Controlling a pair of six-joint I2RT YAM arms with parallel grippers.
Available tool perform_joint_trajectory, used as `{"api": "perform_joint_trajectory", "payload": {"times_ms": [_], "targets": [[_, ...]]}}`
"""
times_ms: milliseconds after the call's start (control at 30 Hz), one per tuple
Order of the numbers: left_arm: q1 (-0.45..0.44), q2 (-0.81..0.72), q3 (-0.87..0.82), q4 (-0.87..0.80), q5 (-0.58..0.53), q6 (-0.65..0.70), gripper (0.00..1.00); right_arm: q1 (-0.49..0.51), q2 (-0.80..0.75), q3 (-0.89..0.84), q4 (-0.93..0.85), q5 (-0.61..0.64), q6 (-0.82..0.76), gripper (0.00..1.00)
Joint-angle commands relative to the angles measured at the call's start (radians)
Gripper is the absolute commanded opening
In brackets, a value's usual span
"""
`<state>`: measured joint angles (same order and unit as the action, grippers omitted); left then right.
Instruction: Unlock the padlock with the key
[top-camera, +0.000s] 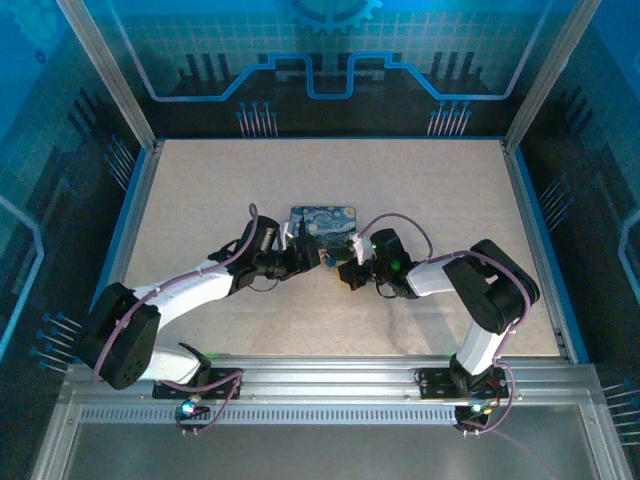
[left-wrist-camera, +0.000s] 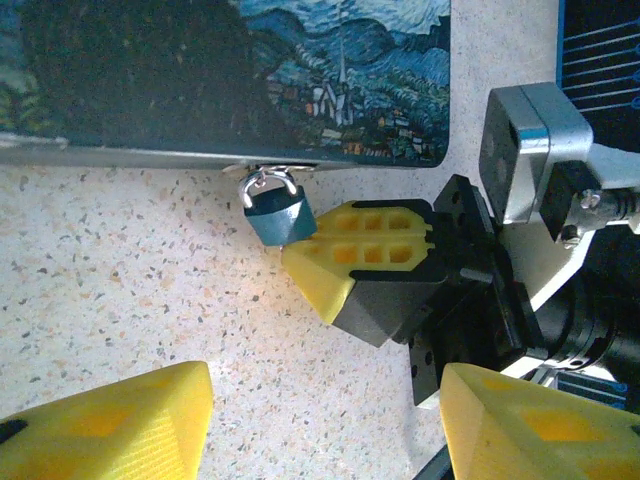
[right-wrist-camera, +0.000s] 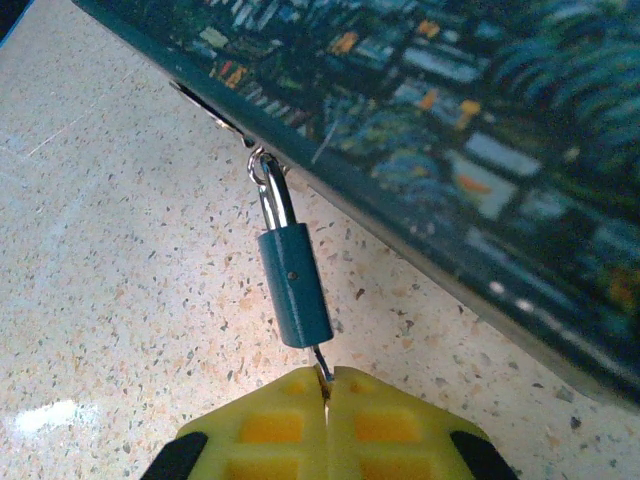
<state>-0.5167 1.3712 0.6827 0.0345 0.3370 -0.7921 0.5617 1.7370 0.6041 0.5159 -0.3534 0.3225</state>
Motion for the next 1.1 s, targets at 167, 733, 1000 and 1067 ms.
{"api": "perform_joint_trajectory", "payload": {"times_ms": [167,733,1000,1067], "targets": [[0.005,-0.014,-0.091,0.172,0.025,-0.124,0.54,0.008,-0.022,0.035,-0.036,-0.034,0.011,0.0],[-0.001,0.098,-0.147,0.369,0.054,-0.195,0.52,0.015,-0.053,0.055,-0.14,-0.044,0.058,0.0],[-0.004,0.116,-0.158,0.404,0.053,-0.217,0.53,0.026,-0.083,0.084,-0.224,-0.08,0.143,0.0],[-0.005,0.12,-0.161,0.409,0.051,-0.221,0.53,0.028,-0.093,0.084,-0.233,-0.086,0.175,0.0]]}}
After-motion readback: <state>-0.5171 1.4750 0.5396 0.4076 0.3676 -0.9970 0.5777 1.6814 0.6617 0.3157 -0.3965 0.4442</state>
